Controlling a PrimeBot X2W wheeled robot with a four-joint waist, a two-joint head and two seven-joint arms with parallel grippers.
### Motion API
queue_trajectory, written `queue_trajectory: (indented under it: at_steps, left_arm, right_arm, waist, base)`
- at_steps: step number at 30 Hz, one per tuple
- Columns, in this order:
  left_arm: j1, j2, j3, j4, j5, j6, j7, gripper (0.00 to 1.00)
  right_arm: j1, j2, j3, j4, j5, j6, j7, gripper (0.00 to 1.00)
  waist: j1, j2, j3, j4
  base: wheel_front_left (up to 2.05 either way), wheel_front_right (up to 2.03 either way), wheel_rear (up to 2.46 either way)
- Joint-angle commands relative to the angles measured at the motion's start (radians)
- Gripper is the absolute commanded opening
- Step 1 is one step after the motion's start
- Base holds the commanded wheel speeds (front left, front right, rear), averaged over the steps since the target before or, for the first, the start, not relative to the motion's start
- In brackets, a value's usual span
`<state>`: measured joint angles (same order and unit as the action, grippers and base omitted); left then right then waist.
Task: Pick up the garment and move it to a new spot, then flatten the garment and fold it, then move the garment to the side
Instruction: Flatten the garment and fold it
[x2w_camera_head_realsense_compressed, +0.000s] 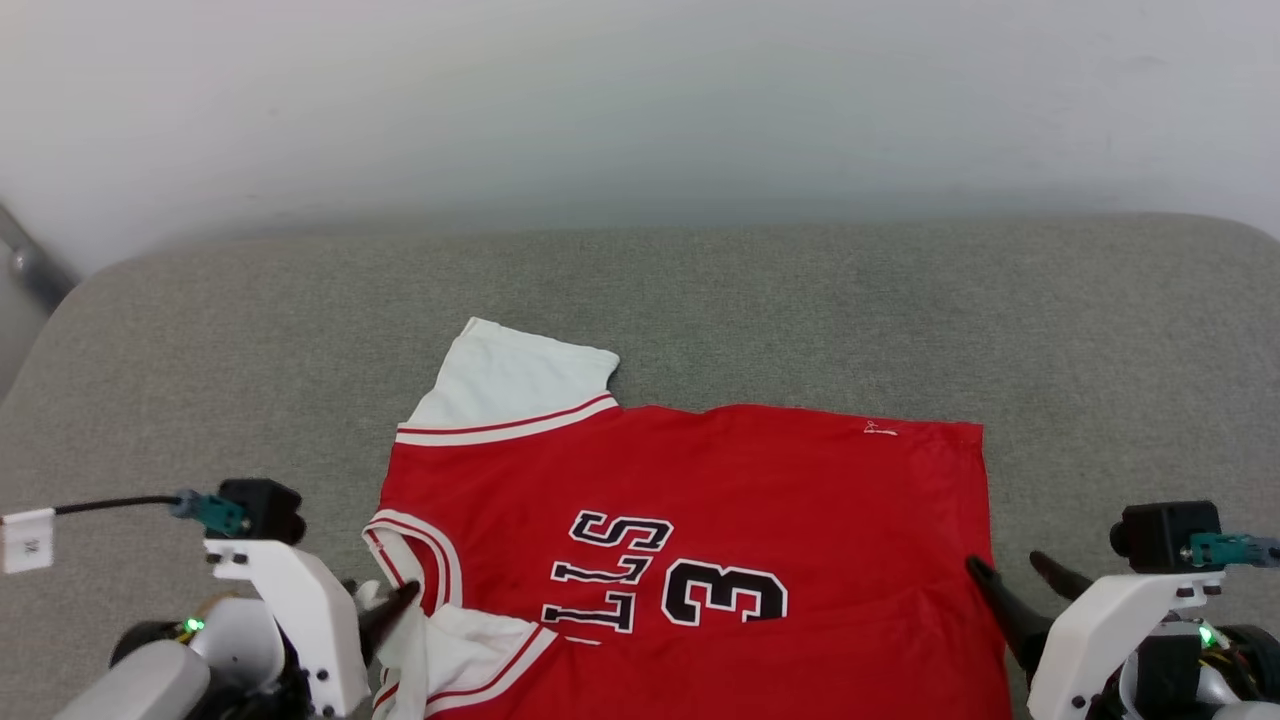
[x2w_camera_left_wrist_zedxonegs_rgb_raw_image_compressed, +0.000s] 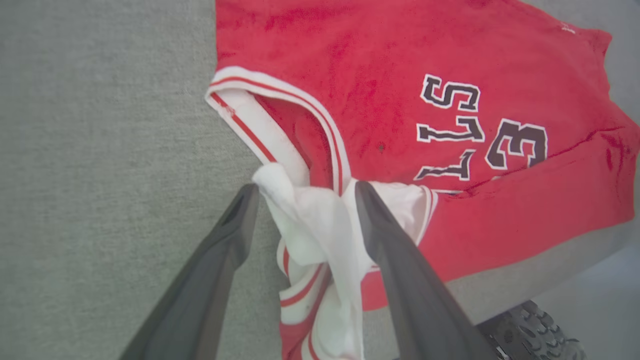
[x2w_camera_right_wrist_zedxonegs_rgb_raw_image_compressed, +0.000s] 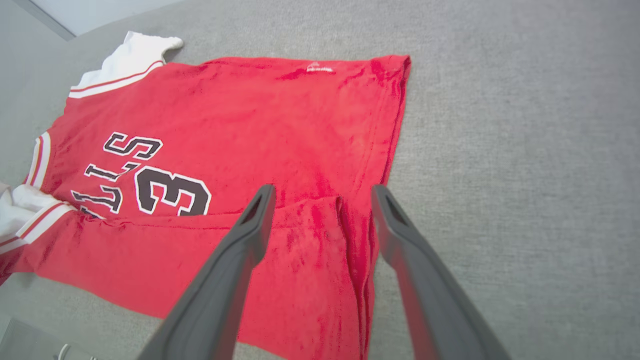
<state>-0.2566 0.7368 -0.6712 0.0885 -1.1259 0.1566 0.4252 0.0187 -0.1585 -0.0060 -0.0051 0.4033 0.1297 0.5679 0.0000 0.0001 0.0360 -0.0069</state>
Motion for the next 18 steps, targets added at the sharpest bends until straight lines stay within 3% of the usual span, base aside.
queue_trajectory:
  at_steps: [1,11,13,18]
  left_arm:
    - [-0.015,0.007,0.013,-0.004,0.011,0.008,-0.018,1.0]
    - [-0.164,-0.017,0.137,0.008,0.093,0.105,-0.202,1.0]
    - [-0.256,-0.025,0.155,0.045,0.121,0.1,-0.221,1.0]
    - [-0.392,-0.012,0.159,0.105,0.15,0.06,-0.205,1.0]
  right_arm:
    - [-0.01,0.002,0.0,-0.006,-0.008,0.002,-0.032,1.0]
    - [-0.117,0.051,-0.036,-0.066,-0.117,0.002,-0.329,1.0]
    - [-0.172,0.066,-0.034,-0.101,-0.153,0.002,-0.387,1.0]
    - [-0.229,0.082,-0.019,-0.135,-0.181,0.002,-0.413,1.0]
  waist:
    - [0.0,-0.0001,0.004,-0.007]
    - [0.0,-0.0001,0.112,-0.053]
    - [0.0,-0.0001,0.192,-0.081]
    - [0.0,-0.0001,0.288,-0.121]
  base:
    - [0.0,0.0,0.0]
    - [0.0,0.0,0.0]
    - [0.0,0.0,0.0]
    - [0.0,0.0,0.0]
